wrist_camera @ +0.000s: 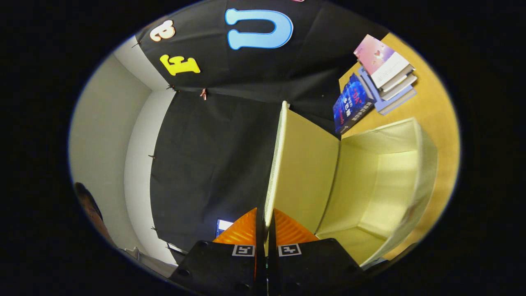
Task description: Open the storage box then place both shoes into the box .Put the left shoe in first, then the right shoe, with the right side of both shoes facing outward in a uniform manner.
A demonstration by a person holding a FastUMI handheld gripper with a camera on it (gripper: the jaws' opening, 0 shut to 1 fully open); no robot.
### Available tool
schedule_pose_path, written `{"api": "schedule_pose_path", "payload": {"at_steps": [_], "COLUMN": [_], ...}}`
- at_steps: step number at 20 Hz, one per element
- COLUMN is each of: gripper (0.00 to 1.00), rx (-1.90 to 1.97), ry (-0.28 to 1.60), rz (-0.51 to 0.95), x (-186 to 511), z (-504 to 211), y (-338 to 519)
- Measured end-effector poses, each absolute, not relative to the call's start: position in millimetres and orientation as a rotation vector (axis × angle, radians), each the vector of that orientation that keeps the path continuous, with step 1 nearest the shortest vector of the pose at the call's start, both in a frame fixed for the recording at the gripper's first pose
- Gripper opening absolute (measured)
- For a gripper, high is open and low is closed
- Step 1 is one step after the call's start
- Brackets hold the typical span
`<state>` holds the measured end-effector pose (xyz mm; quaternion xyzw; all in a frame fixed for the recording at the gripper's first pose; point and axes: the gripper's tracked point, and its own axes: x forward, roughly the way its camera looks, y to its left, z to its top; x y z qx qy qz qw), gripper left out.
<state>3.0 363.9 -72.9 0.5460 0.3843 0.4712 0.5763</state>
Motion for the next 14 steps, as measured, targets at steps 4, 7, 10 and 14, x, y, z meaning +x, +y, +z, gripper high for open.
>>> {"api": "schedule_pose_path", "payload": {"at_steps": [4, 7, 10, 14], "gripper": [0.08, 0.1, 0.17, 0.49], "rx": [1.25, 1.241, 1.255, 1.25], "ry": [0.922, 0.93, 0.963, 0.978], "rz": [1.116, 1.123, 1.131, 1.106], "x": [4.9, 4.8, 0.1, 2.8], "z": [-57.3, -52.2, -52.9, -60.8], "y": [424.1, 455.6, 475.9, 480.2]}}
